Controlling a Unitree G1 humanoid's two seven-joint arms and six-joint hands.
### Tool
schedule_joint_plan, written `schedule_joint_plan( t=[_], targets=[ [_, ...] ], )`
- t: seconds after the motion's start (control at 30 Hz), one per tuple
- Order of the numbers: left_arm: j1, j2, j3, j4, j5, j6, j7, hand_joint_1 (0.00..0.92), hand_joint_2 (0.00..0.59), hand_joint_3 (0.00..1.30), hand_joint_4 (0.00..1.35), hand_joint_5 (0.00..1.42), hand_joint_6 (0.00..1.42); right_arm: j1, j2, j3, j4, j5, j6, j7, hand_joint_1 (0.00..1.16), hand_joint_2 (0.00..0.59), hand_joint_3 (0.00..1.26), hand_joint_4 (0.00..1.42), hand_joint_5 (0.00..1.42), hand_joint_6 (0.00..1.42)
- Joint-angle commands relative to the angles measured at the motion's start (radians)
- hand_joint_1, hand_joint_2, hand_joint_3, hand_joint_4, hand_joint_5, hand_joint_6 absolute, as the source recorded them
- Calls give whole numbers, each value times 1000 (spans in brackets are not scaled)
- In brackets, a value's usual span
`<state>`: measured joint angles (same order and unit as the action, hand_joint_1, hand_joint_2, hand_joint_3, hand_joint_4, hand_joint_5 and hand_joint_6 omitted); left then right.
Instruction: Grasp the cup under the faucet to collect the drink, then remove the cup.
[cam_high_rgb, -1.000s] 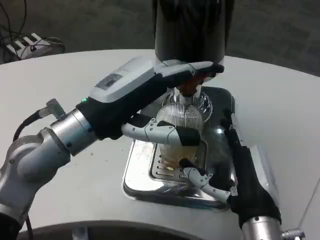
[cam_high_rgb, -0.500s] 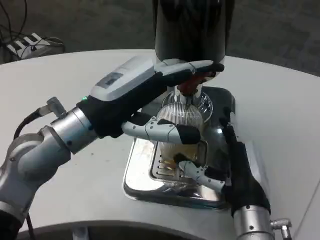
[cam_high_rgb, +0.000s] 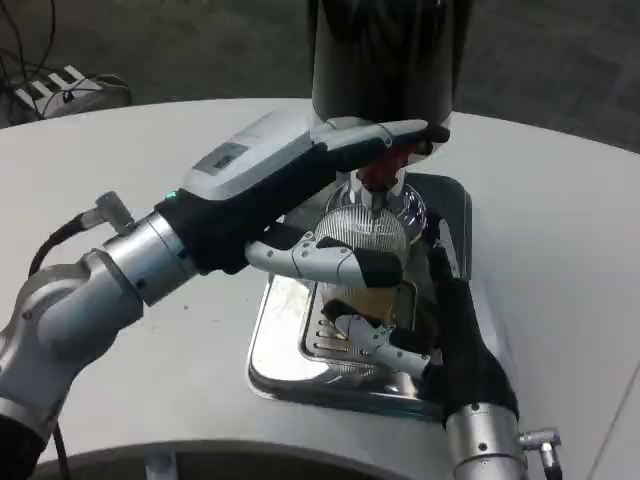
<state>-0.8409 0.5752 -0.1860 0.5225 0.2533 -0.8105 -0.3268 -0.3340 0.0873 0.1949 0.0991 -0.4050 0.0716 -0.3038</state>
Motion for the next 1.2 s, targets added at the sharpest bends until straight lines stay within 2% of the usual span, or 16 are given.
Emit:
schedule_joint_plan(
  t=[0.03, 0.23, 0.5, 0.83, 1.2],
  targets=[
    [38, 30, -44, 25, 91, 13, -34, 0, 45, 188, 208, 270, 121, -22, 15, 9, 25, 8, -14, 0, 837, 174, 0, 31, 38, 147],
    [39, 44, -51, 24, 118, -2, -14, 0, 44, 192, 215, 272, 121, -60, 11, 1, 64, 12, -19, -6, 836, 174, 0, 31, 37, 145],
    [40, 61, -56, 8, 132, -6, 0, 0, 43, 199, 217, 273, 114, -80, 26, -26, 107, 38, -27, -20, 835, 174, 0, 31, 42, 144],
    [42, 63, -61, 5, 136, -3, 5, 0, 50, 201, 218, 281, 107, -99, 38, -19, 122, 29, -23, -40, 835, 174, 0, 50, 59, 144],
    [48, 61, -55, 6, 116, 5, -1, 0, 55, 210, 231, 284, 106, -117, 46, -10, 152, 31, -33, -76, 856, 169, 48, 134, 141, 221]
  ],
)
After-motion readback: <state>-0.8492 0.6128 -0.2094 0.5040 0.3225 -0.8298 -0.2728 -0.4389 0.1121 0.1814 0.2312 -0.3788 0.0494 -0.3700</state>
